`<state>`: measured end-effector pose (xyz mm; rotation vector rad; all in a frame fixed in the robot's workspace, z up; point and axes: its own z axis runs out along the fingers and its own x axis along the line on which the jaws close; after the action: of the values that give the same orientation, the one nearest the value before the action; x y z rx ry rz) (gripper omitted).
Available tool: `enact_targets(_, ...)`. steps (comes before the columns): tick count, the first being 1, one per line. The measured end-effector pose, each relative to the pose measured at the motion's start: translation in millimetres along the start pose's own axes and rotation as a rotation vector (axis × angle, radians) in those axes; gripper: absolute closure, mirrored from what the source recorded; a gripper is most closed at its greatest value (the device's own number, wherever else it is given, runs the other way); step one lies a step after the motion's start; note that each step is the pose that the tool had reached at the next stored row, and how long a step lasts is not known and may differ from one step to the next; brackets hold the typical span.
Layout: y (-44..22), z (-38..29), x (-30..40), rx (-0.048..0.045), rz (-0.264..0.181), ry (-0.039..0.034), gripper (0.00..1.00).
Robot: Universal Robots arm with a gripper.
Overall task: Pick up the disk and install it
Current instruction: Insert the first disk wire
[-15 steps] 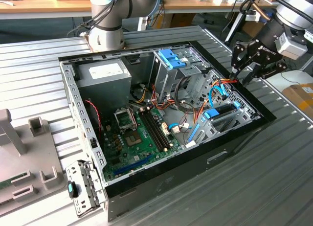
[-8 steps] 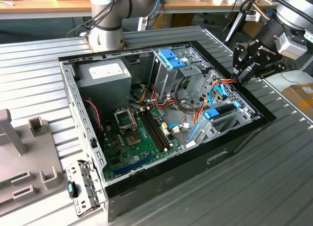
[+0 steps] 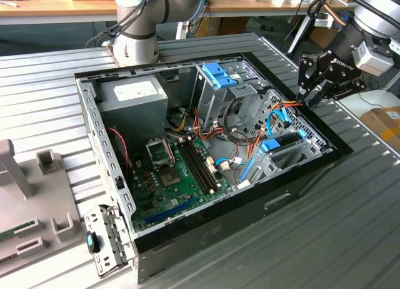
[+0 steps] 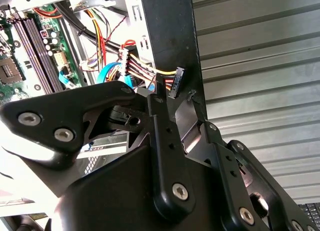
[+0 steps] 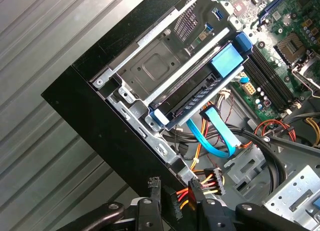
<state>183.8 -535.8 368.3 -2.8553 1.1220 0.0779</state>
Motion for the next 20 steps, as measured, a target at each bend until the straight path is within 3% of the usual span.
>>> enact_targets(7, -0.2, 0.0, 0.1, 0.0, 0.0, 0.0, 0.64)
enact_targets(13, -0.5, 3.1, 1.2, -0.0026, -0.036, -0.0017, 0.64)
enact_targets(20, -4.8, 3.4, 5.8, -0.0028, -0.038, -0.0019, 0.64)
